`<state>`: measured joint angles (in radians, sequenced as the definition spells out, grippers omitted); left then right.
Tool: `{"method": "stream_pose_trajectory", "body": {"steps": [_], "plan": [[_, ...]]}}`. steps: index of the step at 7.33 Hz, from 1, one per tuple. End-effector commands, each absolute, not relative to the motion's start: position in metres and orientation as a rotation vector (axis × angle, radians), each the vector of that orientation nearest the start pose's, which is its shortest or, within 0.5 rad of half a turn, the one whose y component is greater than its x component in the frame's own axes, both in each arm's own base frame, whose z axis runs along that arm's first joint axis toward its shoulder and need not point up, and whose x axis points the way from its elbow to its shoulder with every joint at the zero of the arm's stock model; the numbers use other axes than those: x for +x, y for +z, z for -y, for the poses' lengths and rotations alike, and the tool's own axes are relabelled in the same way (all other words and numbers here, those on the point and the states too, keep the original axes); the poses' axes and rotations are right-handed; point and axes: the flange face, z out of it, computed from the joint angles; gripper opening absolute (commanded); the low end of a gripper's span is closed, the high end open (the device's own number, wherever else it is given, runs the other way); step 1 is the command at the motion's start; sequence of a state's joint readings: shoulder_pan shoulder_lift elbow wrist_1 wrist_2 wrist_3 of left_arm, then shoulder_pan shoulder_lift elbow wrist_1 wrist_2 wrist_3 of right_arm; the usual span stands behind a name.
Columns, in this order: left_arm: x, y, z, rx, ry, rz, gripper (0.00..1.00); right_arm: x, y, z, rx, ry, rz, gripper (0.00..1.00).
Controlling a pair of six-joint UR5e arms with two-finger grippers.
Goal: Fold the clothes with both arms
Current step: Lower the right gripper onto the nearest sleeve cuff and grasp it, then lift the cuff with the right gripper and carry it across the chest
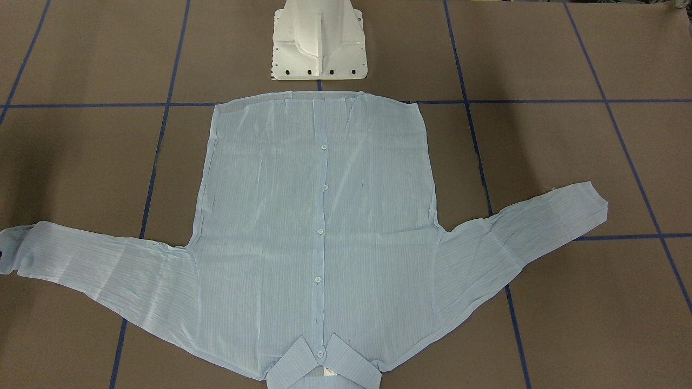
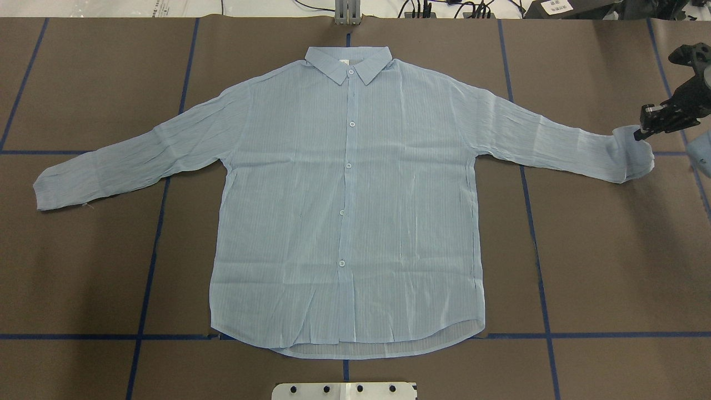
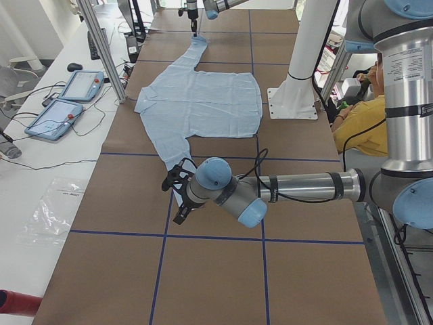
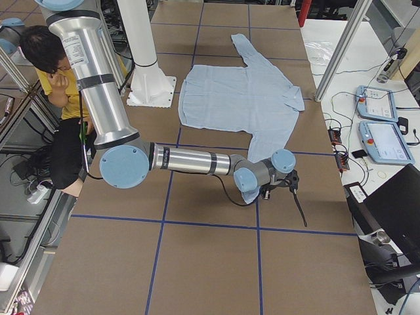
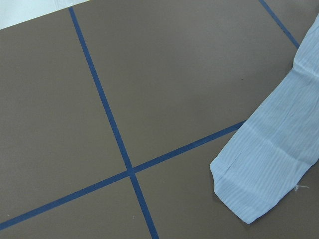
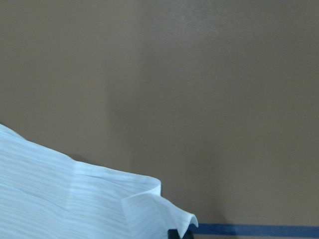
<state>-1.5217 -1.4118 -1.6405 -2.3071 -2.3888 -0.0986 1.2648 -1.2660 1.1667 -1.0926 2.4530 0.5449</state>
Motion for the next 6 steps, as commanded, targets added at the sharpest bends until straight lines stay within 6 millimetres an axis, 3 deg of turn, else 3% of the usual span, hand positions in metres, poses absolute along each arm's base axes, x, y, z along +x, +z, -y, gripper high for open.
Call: {"method": "stream_pose_trajectory", "body": {"steps": [1,2,4,5,6], "plan": [[-0.038,0.604,0.455,0.565,0.223,-0.829,1.0,-0.151,0.543,0.619,-0.029,0.121,1.036,0.0],[-0.038,0.604,0.458,0.565,0.225,-0.828,1.0,-0.186,0.494,0.614,-0.081,0.173,1.082,0.0],[-0.037,0.599,0.464,0.574,0.227,-0.826,1.0,-0.274,0.387,0.63,-0.172,0.3,1.121,0.0],[-0.037,0.599,0.466,0.574,0.227,-0.826,1.0,-0.328,0.342,0.63,-0.162,0.326,1.109,0.0],[-0.037,0.599,0.468,0.577,0.228,-0.826,1.0,-0.374,0.295,0.647,-0.106,0.417,1.087,0.0]]}}
